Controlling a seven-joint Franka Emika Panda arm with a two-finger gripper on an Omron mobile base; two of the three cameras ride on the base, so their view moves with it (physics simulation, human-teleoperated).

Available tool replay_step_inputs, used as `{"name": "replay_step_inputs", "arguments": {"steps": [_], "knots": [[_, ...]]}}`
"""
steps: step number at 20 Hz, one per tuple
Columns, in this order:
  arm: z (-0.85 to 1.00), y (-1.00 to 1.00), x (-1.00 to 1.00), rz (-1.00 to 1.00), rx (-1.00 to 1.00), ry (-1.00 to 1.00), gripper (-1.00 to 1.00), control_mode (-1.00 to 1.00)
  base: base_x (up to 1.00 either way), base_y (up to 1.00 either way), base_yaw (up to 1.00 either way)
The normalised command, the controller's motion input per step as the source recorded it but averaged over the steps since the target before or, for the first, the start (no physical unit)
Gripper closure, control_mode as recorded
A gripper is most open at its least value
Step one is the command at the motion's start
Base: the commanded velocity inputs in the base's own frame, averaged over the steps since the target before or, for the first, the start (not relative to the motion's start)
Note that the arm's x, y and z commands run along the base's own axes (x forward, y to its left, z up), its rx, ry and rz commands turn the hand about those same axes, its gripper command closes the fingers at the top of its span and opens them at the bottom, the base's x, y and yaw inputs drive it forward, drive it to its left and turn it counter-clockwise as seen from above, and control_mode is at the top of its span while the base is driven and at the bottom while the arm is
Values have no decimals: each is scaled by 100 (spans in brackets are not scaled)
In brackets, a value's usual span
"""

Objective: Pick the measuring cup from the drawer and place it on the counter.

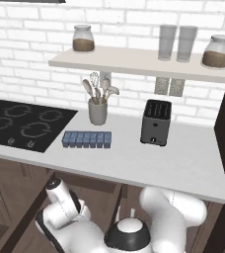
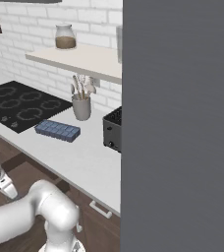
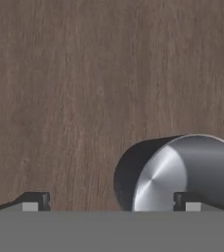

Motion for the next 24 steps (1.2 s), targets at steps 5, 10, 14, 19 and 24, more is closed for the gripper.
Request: {"name": "replay_step_inputs", "arguments": {"steps": [5,10,14,19,24], "knots": [[-36,7,7,1,-1,0,100,-100,0,0,0],[3,0,-21,4,0,-5,100,-100,0,0,0],[44,0,-50,5,0,-16,100,-100,0,0,0],[96,-9,-35,4,0,-25,100,-100,0,0,0],[100,-29,-10,3,0,-23,100,-100,0,0,0]]}}
